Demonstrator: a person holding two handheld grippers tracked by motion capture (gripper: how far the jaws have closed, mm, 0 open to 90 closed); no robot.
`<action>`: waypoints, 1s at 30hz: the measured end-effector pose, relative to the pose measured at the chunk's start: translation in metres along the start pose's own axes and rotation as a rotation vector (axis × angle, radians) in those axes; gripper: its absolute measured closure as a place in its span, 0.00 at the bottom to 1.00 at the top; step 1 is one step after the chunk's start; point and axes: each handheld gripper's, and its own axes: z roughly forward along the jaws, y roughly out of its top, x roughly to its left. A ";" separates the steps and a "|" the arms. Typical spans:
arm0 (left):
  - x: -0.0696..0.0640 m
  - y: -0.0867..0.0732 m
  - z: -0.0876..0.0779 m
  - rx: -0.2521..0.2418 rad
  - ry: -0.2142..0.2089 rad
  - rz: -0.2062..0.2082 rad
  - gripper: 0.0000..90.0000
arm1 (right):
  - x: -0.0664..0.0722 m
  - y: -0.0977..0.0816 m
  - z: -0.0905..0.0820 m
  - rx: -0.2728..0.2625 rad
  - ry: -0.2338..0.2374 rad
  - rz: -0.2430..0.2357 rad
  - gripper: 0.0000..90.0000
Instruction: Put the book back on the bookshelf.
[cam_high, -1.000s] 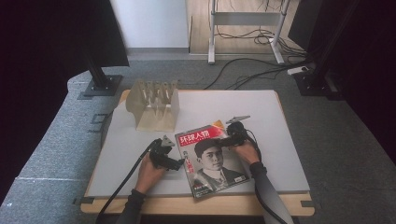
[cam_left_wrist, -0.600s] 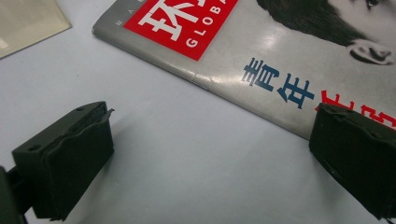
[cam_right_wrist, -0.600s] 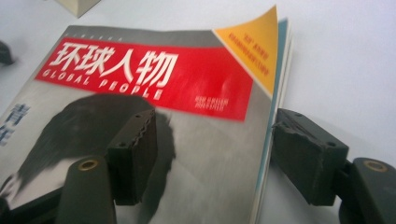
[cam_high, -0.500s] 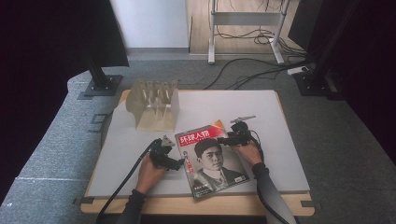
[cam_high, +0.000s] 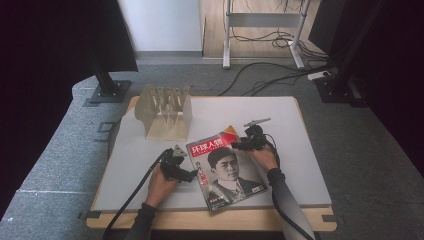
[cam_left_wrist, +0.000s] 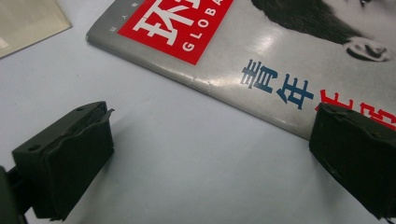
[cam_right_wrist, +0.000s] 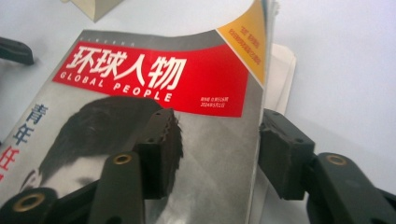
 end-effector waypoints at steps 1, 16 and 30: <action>0.000 0.000 0.000 0.000 0.000 0.000 0.00 | 0.000 0.000 0.000 0.000 0.000 0.000 0.55; 0.000 0.000 0.000 -0.001 0.002 0.002 0.00 | 0.041 0.009 -0.009 0.059 -0.170 -0.246 0.94; 0.000 0.000 -0.001 0.003 -0.001 0.003 0.00 | 0.066 0.024 -0.042 -0.009 -0.103 -0.294 0.95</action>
